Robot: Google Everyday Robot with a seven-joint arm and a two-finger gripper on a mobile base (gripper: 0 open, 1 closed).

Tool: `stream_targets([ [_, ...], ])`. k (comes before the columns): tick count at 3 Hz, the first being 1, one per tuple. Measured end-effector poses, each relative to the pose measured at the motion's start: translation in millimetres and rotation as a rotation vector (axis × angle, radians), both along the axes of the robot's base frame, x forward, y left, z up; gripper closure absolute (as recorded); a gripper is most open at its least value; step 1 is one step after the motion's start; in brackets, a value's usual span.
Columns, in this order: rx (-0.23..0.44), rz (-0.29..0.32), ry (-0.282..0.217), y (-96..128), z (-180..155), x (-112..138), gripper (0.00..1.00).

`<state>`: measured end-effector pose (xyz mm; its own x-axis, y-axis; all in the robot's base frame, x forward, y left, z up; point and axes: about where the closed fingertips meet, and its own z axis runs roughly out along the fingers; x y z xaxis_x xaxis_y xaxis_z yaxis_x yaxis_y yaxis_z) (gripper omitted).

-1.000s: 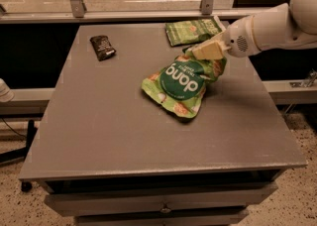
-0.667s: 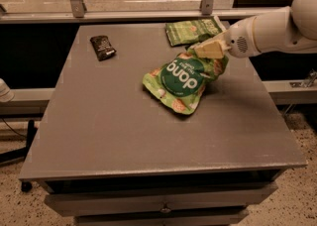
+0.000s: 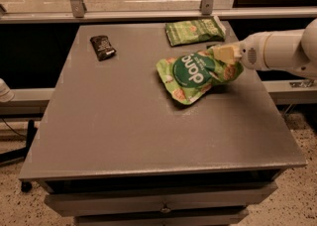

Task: Move green rice chip bag near green jalapeno chip bag

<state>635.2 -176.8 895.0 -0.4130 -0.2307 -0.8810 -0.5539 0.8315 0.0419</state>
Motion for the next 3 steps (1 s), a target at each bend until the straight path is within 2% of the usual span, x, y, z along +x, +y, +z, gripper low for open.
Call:
stream_targets([
  [1,0.046,-0.170,-0.070,-39.4,6.3,11.9,1.00],
  [2,0.076,-0.333,-0.188,-83.5,33.7,32.9,1.00],
  [3,0.110,-0.460,-0.284,-120.8,54.4,57.7,1.00],
])
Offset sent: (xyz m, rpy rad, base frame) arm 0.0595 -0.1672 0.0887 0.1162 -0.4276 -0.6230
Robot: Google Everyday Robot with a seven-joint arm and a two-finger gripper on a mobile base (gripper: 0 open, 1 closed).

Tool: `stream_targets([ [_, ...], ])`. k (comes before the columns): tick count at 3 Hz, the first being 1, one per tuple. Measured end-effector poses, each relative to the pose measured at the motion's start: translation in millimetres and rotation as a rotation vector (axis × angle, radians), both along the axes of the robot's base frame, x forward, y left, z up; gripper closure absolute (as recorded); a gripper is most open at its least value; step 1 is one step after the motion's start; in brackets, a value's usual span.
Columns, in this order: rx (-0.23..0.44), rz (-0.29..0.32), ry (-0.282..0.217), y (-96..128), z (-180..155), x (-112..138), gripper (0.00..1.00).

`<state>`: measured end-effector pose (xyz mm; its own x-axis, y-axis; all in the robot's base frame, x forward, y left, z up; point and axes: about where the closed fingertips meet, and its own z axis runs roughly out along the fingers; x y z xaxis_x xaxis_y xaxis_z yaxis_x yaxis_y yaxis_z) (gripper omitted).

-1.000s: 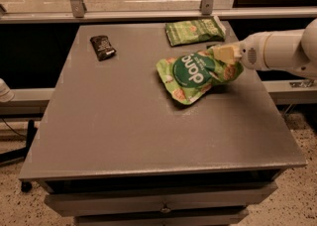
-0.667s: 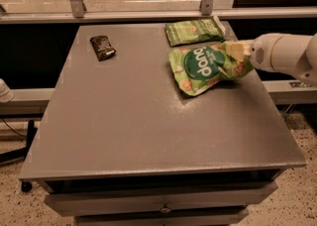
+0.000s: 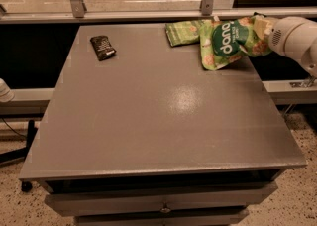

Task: Move green rice chip bag near green jalapeno chip bag

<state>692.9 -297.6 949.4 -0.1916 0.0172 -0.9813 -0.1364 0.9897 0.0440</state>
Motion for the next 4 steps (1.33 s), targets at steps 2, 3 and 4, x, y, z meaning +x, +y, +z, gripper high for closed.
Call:
stream_targets([
  [2,0.064,-0.061,-0.010,-23.6,-12.3,33.8,1.00],
  [3,0.123,-0.054,-0.009,-23.6,-24.3,44.5,1.00],
  [4,0.187,-0.017,-0.006,-7.9,-32.6,55.4,0.85],
])
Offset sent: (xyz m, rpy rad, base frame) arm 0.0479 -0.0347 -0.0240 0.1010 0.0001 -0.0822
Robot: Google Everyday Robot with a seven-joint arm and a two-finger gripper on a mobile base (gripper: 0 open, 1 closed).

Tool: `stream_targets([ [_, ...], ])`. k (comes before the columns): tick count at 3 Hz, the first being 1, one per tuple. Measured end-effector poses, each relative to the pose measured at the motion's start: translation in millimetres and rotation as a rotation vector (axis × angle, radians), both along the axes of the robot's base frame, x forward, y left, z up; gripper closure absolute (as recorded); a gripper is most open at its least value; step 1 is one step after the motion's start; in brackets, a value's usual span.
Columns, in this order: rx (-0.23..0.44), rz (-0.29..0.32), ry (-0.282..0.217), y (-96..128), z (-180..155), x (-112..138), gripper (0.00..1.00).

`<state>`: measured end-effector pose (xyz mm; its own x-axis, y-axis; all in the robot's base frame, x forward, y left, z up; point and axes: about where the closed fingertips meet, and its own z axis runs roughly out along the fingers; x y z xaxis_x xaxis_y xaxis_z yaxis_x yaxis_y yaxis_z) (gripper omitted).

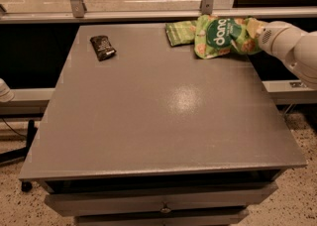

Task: Move green rice chip bag near green jalapeno chip bag

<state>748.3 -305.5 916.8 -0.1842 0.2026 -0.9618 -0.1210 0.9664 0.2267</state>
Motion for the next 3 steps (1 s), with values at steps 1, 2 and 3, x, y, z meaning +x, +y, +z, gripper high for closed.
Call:
stream_targets([
  [1,0.045,0.025,0.001,12.1,-5.1,6.0,0.59],
  [2,0.048,0.017,0.009,14.3,-6.2,4.5,0.36],
  [3,0.042,0.000,0.014,11.9,-6.7,-1.2,0.15],
])
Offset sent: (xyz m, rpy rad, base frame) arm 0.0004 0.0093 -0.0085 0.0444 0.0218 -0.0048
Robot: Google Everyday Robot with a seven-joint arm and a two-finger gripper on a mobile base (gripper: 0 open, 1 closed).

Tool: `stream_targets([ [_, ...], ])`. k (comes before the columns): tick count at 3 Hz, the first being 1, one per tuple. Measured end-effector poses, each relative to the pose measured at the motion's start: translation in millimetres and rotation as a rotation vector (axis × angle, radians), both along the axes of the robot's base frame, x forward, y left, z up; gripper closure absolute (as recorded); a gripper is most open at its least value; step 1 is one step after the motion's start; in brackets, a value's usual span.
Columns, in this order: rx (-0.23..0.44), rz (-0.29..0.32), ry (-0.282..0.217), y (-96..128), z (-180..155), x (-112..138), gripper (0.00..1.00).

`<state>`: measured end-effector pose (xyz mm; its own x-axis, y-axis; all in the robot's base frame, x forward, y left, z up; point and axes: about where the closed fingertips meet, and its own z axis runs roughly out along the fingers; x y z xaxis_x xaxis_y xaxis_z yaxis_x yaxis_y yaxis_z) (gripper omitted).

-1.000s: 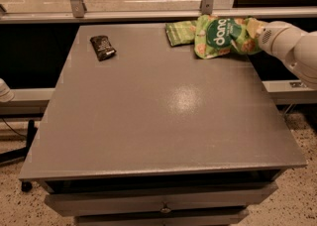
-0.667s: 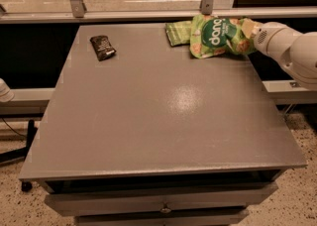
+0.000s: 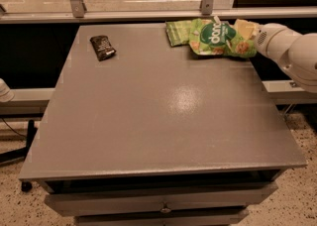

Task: Move green rice chip bag near green jalapeno chip bag

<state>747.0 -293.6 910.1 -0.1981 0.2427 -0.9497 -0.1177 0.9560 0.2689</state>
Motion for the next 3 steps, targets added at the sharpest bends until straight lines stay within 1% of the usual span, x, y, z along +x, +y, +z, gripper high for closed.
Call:
stream_targets([
  [1,-0.005,-0.016,0.004,-2.8,-0.2,-7.2,0.00],
  [2,-0.015,0.005,-0.001,1.9,3.7,-16.4,0.00],
  [3,-0.119,0.073,-0.002,8.2,17.4,-47.4,0.00],
])
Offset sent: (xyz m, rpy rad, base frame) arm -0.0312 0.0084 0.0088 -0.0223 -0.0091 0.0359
